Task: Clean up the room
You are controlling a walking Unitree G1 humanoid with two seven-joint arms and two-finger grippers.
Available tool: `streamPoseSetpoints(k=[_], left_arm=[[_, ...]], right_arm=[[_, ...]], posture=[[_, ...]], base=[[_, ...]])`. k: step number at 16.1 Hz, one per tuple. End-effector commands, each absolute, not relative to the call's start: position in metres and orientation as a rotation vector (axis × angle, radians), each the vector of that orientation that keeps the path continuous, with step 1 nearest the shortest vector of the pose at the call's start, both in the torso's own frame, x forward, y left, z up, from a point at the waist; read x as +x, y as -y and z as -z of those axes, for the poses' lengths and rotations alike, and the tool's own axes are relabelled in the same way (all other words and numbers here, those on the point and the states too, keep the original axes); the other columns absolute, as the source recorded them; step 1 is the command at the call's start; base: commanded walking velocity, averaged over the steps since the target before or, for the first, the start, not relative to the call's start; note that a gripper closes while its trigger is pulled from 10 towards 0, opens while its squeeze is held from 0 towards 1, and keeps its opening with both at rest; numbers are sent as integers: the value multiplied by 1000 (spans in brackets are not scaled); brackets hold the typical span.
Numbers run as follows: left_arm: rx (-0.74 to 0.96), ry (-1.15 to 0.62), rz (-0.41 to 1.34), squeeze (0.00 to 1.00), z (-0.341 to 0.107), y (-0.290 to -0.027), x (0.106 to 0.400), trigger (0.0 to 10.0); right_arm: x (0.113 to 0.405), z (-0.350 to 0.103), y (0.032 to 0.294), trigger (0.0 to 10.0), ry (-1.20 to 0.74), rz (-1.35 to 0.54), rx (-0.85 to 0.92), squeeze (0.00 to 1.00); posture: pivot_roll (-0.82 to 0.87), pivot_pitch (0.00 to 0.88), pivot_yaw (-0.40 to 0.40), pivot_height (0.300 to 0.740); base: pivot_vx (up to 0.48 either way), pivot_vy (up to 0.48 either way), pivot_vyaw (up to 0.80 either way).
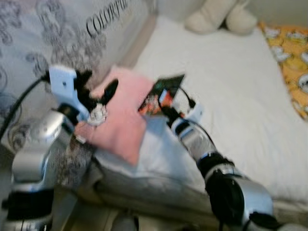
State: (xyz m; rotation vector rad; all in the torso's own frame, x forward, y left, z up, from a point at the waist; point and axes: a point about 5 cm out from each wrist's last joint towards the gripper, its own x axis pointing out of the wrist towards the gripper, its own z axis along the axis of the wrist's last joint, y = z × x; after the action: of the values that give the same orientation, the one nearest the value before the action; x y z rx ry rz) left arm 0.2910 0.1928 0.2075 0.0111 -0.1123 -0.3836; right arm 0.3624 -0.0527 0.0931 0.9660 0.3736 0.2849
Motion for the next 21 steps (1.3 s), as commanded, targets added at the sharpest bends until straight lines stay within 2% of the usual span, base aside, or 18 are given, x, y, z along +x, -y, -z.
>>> streamPoseSetpoints(k=[1, 5, 9, 13, 15, 21], left_arm=[[4, 114, 455, 0, -211, -178, 285, 10000], [-8, 27, 551, 0, -202, -173, 259, 10000], [-22, 15, 579, 0, -209, -166, 246, 10000], [-51, 10, 583, 0, -211, -158, 240, 10000], [-112, -8, 615, 0, -207, -140, 232, 10000], [-116, -13, 617, 0, -206, -137, 233, 10000]], right_arm=[[346, -117, -27, 0, -420, -503, 1024, 0], [338, -82, -4, 0, -479, -376, 970, 0], [322, -48, 14, 0, -593, -294, 971, 0], [314, -31, 28, 0, -668, -323, 762, 0], [322, -32, 48, 0, -655, -317, 587, 0], [332, -39, 61, 0, -598, -277, 454, 0]], posture=[[180, 128, 6, 740], [235, 214, 11, 740], [270, 242, 23, 740], [281, 250, 30, 740], [274, 248, 26, 740], [253, 237, 22, 740]], base=[[0, 0, 0], [0, 0, 0], [0, 0, 0], [0, 0, 0], [0, 0, 0], [0, 0, 0]])
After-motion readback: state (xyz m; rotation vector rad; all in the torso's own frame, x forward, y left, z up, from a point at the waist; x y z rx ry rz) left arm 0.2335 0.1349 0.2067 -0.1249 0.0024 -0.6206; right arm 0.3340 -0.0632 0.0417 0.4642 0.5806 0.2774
